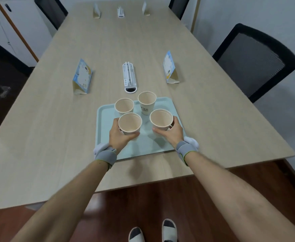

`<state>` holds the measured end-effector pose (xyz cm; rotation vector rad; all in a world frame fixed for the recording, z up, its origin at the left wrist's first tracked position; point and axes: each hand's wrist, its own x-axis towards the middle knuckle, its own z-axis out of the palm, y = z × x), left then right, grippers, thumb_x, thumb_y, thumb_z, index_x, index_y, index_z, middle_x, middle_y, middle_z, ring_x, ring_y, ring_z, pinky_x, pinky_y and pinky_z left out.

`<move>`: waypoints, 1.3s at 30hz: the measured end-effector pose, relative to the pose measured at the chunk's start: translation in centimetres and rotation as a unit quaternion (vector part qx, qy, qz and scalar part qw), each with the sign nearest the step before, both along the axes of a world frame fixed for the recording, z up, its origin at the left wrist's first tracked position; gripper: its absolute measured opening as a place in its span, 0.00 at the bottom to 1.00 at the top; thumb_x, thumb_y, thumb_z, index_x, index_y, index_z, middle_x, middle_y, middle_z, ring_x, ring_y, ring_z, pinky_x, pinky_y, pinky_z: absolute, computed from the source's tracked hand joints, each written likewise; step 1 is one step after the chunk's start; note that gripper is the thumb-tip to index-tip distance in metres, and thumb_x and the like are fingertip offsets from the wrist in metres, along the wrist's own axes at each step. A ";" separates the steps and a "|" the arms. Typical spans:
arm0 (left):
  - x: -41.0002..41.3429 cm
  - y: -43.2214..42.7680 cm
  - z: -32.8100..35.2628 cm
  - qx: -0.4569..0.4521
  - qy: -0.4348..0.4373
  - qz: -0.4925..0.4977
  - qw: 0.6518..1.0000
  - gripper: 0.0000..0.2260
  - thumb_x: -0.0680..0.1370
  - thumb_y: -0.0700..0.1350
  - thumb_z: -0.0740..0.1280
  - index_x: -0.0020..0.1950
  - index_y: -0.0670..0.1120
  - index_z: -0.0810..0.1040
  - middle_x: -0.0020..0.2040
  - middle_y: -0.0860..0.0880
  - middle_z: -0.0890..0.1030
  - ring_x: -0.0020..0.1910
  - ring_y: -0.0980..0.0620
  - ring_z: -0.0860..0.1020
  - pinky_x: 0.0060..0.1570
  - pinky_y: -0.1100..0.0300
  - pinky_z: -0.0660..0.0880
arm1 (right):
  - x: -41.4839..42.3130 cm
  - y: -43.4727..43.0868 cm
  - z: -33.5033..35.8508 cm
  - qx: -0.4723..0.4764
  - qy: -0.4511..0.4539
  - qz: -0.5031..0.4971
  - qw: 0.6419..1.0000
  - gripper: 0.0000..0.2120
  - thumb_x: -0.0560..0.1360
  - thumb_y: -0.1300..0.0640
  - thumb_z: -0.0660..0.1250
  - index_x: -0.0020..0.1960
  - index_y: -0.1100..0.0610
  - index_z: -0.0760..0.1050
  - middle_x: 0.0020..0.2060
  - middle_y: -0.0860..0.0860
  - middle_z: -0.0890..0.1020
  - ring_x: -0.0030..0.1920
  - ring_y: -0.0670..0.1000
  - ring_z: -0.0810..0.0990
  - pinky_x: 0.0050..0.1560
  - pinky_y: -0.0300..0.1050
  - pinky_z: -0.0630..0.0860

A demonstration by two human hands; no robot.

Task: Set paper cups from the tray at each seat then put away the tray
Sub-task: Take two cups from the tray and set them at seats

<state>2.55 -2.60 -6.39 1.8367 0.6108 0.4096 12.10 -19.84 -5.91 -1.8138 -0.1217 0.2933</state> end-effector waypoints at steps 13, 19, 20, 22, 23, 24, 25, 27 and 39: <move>10.1 -9.8 6.1 0.018 -0.086 -0.221 0.971 0.28 0.60 0.42 0.79 0.53 0.48 0.67 0.48 0.51 0.75 0.47 0.53 0.75 0.45 0.70 0.71 | 1.3 -13.2 6.2 0.045 -0.068 -0.192 0.978 0.30 0.60 0.57 0.79 0.58 0.54 0.72 0.51 0.49 0.79 0.49 0.46 0.76 0.45 0.30 0.71; 13.1 -19.8 8.2 0.018 -0.106 -0.289 0.951 0.28 0.57 0.49 0.76 0.53 0.50 0.68 0.49 0.51 0.76 0.48 0.51 0.75 0.44 0.66 0.70 | 1.6 -23.2 7.8 0.034 -0.094 -0.274 0.957 0.31 0.58 0.54 0.80 0.57 0.52 0.72 0.49 0.47 0.78 0.51 0.47 0.76 0.52 0.39 0.71; 13.7 -21.5 8.4 0.018 -0.108 -0.298 0.948 0.28 0.57 0.49 0.76 0.53 0.50 0.68 0.48 0.51 0.76 0.47 0.51 0.74 0.41 0.69 0.70 | 1.9 -25.0 8.0 0.029 -0.097 -0.282 0.954 0.31 0.58 0.54 0.80 0.58 0.53 0.72 0.50 0.47 0.78 0.52 0.47 0.76 0.53 0.40 0.72; 14.9 -25.4 8.6 0.015 -0.114 -0.311 0.944 0.28 0.58 0.46 0.78 0.53 0.49 0.68 0.46 0.54 0.76 0.47 0.52 0.74 0.37 0.76 0.70 | 2.3 -29.0 8.2 0.020 -0.101 -0.297 0.949 0.33 0.58 0.54 0.80 0.60 0.54 0.72 0.54 0.49 0.80 0.54 0.49 0.77 0.56 0.43 0.73; 15.5 -27.2 8.7 0.015 -0.117 -0.313 0.942 0.28 0.60 0.44 0.79 0.53 0.49 0.69 0.46 0.54 0.76 0.47 0.52 0.74 0.36 0.79 0.69 | 2.5 -30.8 8.3 0.016 -0.103 -0.301 0.948 0.33 0.59 0.54 0.80 0.61 0.54 0.72 0.55 0.50 0.80 0.55 0.49 0.77 0.58 0.44 0.74; 16.1 -29.1 8.7 0.014 -0.119 -0.313 0.942 0.27 0.61 0.43 0.79 0.54 0.48 0.69 0.47 0.53 0.76 0.48 0.52 0.74 0.35 0.80 0.69 | 2.8 -32.6 8.3 0.013 -0.104 -0.304 0.947 0.33 0.59 0.54 0.80 0.61 0.54 0.72 0.56 0.50 0.80 0.56 0.50 0.77 0.59 0.45 0.74; 16.7 -31.2 8.7 0.012 -0.121 -0.310 0.943 0.27 0.62 0.42 0.79 0.55 0.47 0.69 0.48 0.52 0.76 0.48 0.52 0.74 0.36 0.78 0.70 | 3.1 -34.7 8.4 0.008 -0.105 -0.305 0.947 0.33 0.59 0.54 0.80 0.61 0.54 0.72 0.54 0.49 0.80 0.56 0.50 0.77 0.59 0.45 0.74; 17.8 -34.9 8.6 0.005 -0.120 -0.307 0.944 0.27 0.62 0.42 0.79 0.56 0.46 0.70 0.50 0.50 0.76 0.48 0.52 0.74 0.37 0.73 0.70 | 3.8 -38.2 8.7 0.006 -0.104 -0.306 0.946 0.32 0.59 0.55 0.80 0.60 0.55 0.72 0.50 0.47 0.79 0.54 0.49 0.77 0.55 0.43 0.73; 27.5 -50.5 9.4 0.017 -0.110 -0.297 0.948 0.29 0.62 0.44 0.79 0.58 0.45 0.70 0.51 0.51 0.75 0.51 0.51 0.74 0.47 0.59 0.70 | 13.0 -53.7 9.0 0.019 -0.095 -0.316 0.944 0.31 0.59 0.57 0.80 0.59 0.56 0.72 0.49 0.46 0.77 0.49 0.47 0.76 0.50 0.39 0.71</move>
